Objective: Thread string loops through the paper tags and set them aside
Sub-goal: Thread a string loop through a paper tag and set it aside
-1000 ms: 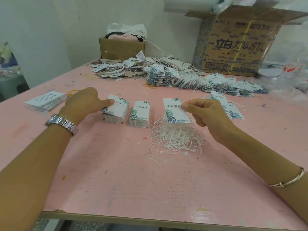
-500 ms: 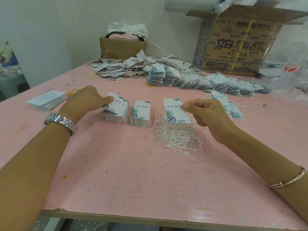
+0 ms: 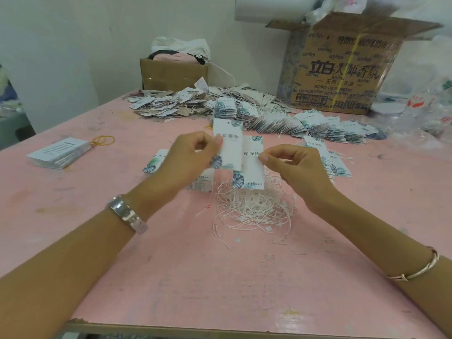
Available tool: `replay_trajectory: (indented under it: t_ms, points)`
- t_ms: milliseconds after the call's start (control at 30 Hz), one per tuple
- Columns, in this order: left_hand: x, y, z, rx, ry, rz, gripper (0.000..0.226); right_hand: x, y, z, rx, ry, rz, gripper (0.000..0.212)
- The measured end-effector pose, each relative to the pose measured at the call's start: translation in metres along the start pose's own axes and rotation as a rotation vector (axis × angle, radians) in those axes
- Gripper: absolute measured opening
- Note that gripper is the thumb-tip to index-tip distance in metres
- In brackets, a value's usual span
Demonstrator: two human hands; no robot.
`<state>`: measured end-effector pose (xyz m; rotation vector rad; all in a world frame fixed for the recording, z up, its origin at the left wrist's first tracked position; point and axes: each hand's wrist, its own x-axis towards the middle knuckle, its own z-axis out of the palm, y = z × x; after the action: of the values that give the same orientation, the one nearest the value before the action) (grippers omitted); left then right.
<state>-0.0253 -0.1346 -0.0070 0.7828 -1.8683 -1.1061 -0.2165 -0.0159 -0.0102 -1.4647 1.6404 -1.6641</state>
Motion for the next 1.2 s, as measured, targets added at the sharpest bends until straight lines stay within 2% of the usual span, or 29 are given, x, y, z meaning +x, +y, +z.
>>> replay_trajectory:
  t_ms: [200,567,1067,1200]
  points:
    - [-0.012,-0.001,0.014,0.061,-0.016,0.094,0.033,-0.003,-0.004,0.001,0.137,-0.061,-0.148,0.003]
    - [-0.025,0.011,0.026,0.065,0.070,0.203,0.036,-0.006,-0.006,0.003,0.095,-0.074,-0.231,0.011]
    - [-0.025,0.006,0.030,-0.102,0.016,0.165,0.025,-0.007,-0.008,0.000,0.017,-0.109,-0.276,0.012]
    - [-0.024,0.008,0.030,-0.161,-0.001,0.158,0.027,-0.007,-0.009,0.000,0.038,-0.123,-0.267,0.006]
